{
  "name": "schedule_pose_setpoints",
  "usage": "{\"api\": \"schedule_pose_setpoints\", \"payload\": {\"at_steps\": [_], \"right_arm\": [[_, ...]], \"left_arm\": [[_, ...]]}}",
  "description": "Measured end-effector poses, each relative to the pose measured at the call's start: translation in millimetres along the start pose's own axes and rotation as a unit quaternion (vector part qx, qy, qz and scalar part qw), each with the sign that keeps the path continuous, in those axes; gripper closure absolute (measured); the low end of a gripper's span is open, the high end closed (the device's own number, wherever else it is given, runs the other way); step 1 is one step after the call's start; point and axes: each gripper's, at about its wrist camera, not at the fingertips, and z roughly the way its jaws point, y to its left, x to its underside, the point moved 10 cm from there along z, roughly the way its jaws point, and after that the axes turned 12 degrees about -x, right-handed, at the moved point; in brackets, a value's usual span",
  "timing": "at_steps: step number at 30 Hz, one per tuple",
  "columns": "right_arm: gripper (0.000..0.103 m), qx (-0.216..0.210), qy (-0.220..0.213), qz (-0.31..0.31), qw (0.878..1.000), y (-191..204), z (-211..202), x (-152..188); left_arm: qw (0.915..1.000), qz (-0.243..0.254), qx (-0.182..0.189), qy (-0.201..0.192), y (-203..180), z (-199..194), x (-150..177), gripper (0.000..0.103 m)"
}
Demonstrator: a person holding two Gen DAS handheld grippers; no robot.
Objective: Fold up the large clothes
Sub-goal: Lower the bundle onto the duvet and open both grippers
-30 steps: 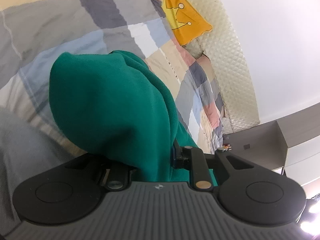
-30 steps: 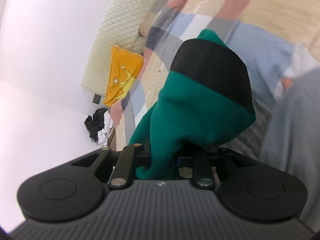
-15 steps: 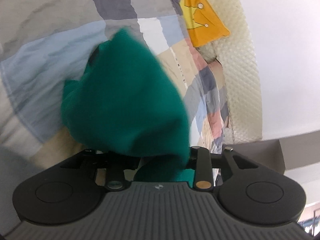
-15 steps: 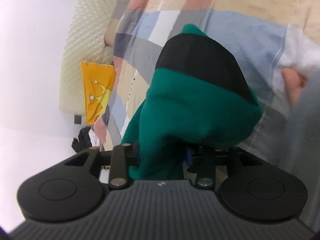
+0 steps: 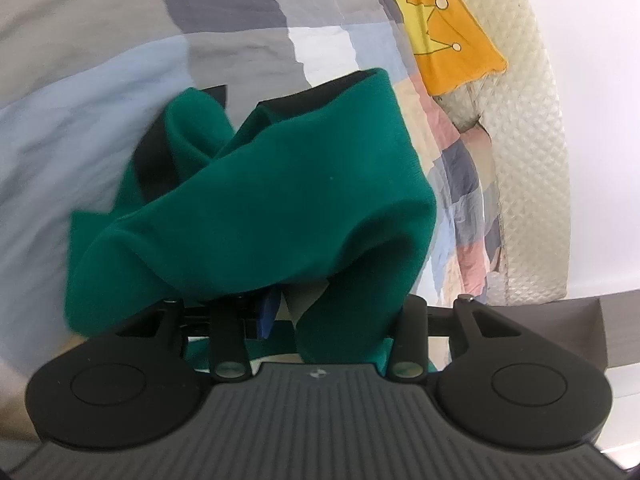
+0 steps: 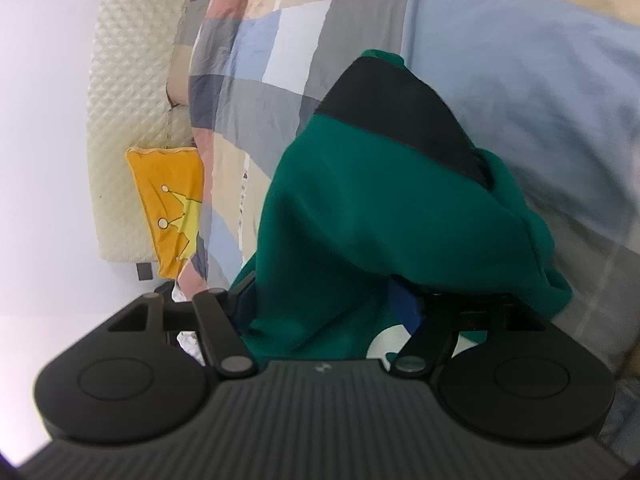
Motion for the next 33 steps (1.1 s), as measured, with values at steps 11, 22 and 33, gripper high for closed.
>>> {"api": "schedule_pose_setpoints", "payload": {"at_steps": [11, 22, 33], "right_arm": [[0.034, -0.035, 0.007, -0.057, 0.998, -13.0, 44.5, -25.5], [0.035, -0.056, 0.025, -0.100, 0.993, -8.2, 42.1, -22.6], [0.026, -0.095, 0.025, -0.207, 0.973, 29.0, 16.7, -4.7]], "left_arm": [[0.9984, 0.041, 0.040, 0.003, -15.2, 57.4, -21.9, 0.056], [0.9951, 0.078, 0.060, 0.000, -18.7, 57.4, -22.1, 0.053], [0.9662, 0.209, 0.140, -0.056, -63.7, -5.1, 15.6, 0.016]]}}
